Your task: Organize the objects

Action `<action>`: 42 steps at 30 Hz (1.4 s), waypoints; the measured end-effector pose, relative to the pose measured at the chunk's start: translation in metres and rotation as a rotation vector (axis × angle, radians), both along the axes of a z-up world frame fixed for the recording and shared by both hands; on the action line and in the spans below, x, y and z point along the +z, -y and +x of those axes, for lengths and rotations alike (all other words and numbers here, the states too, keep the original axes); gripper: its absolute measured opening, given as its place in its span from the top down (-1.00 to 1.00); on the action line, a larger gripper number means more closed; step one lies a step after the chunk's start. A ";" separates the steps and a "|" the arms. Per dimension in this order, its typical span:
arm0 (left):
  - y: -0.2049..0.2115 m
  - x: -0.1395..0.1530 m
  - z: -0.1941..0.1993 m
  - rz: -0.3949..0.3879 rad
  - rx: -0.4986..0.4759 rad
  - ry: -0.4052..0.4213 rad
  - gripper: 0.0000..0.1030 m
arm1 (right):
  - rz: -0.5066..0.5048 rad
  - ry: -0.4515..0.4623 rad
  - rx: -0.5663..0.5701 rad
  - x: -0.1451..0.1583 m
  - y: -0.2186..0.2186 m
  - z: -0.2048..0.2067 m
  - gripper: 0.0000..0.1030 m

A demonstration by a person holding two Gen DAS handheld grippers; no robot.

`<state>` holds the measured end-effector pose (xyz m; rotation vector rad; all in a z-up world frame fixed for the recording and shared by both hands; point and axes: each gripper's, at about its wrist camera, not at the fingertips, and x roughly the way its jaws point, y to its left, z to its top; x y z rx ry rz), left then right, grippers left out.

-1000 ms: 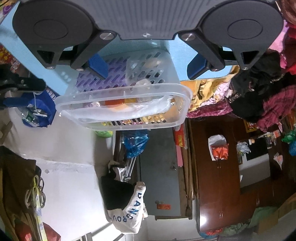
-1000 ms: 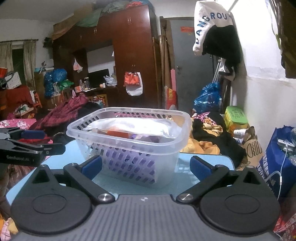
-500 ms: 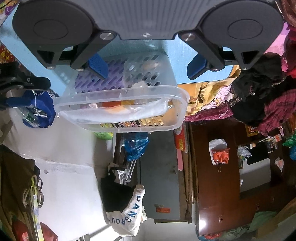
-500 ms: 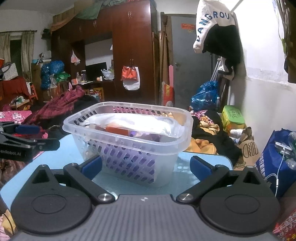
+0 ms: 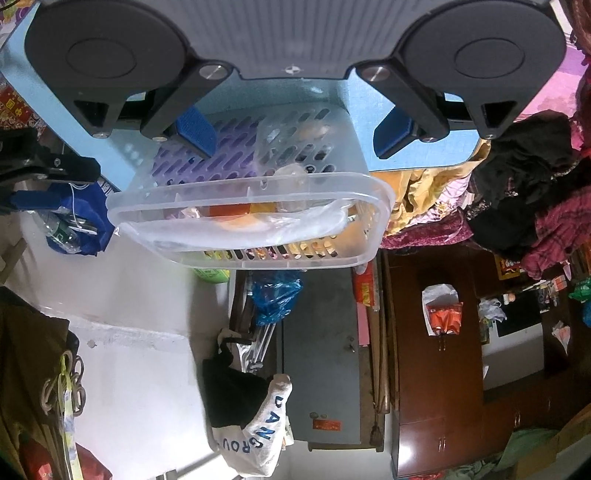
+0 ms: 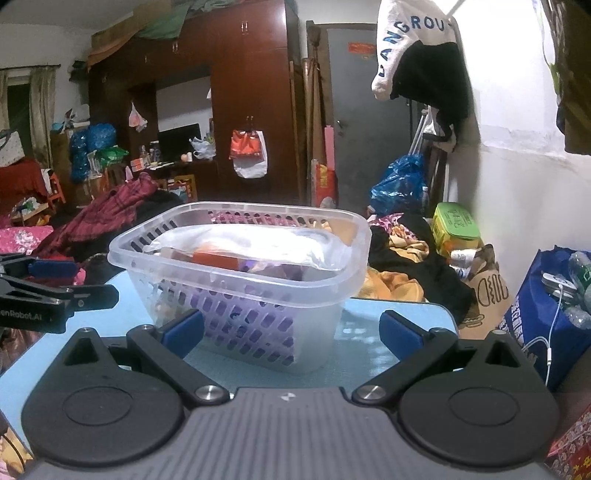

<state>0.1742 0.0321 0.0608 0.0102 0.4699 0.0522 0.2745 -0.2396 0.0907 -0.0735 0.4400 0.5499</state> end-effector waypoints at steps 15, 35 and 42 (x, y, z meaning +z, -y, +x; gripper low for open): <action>-0.004 -0.006 -0.010 -0.031 0.008 0.022 -0.83 | -0.003 -0.018 0.037 -0.007 -0.004 -0.010 -1.00; 0.007 -0.008 -0.007 0.002 0.002 0.023 -0.83 | 0.019 -0.028 0.042 -0.011 0.001 -0.007 -1.00; 0.011 -0.006 -0.002 0.005 0.000 0.023 -0.82 | 0.027 -0.028 0.043 -0.012 0.003 -0.006 -1.00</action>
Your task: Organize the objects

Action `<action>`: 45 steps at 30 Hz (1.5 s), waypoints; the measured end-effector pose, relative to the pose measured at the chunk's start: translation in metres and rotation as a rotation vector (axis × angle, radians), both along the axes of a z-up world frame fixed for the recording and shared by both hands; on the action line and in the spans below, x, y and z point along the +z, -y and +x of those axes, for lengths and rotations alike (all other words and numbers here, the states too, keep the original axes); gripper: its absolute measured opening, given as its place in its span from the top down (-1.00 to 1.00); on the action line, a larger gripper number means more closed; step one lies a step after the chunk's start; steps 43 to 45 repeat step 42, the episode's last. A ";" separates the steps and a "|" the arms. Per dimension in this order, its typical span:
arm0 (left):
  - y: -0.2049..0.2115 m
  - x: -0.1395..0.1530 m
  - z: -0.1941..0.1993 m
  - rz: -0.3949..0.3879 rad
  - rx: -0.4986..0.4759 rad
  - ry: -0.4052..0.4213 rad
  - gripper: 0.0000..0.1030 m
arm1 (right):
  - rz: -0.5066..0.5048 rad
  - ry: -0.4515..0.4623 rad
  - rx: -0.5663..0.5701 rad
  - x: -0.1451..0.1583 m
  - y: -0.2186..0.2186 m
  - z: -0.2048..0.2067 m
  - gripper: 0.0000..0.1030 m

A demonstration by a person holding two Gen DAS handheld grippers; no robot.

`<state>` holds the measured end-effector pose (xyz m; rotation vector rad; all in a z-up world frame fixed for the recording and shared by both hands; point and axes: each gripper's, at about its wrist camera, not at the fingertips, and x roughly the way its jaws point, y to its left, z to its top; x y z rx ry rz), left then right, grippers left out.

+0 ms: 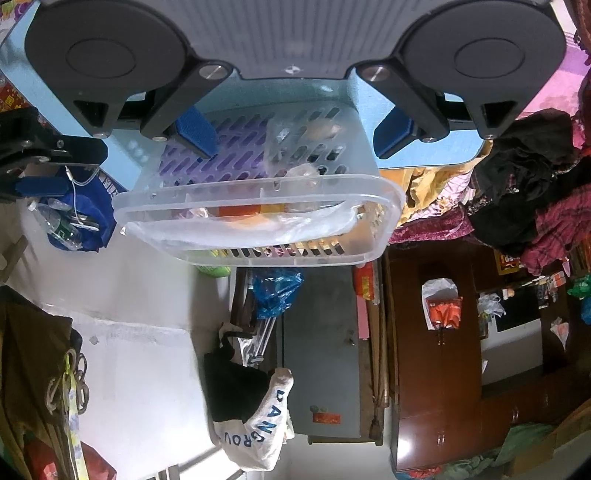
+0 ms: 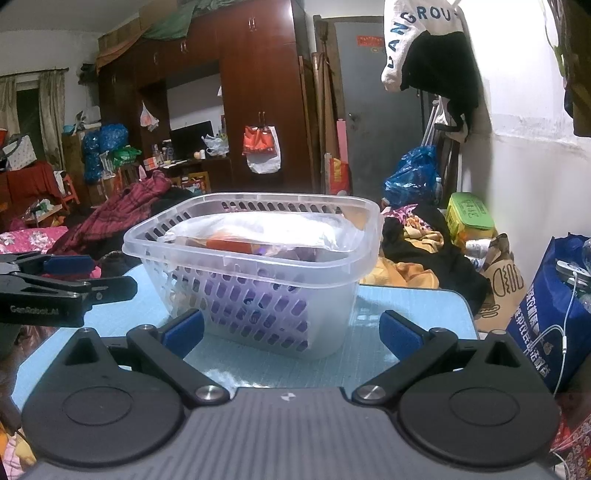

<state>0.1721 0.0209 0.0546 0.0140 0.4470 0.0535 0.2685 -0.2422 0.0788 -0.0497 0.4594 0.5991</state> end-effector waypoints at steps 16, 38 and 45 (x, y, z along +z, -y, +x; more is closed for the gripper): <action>0.003 0.001 0.002 0.016 0.000 -0.005 -0.83 | -0.009 -0.005 -0.003 0.003 0.003 0.003 -1.00; -0.004 0.005 0.003 -0.008 -0.004 0.009 -0.82 | -0.044 0.009 0.022 0.006 -0.011 -0.001 -1.00; -0.003 0.006 0.000 -0.012 -0.005 0.028 -0.82 | -0.025 0.003 0.021 0.007 -0.009 -0.001 -1.00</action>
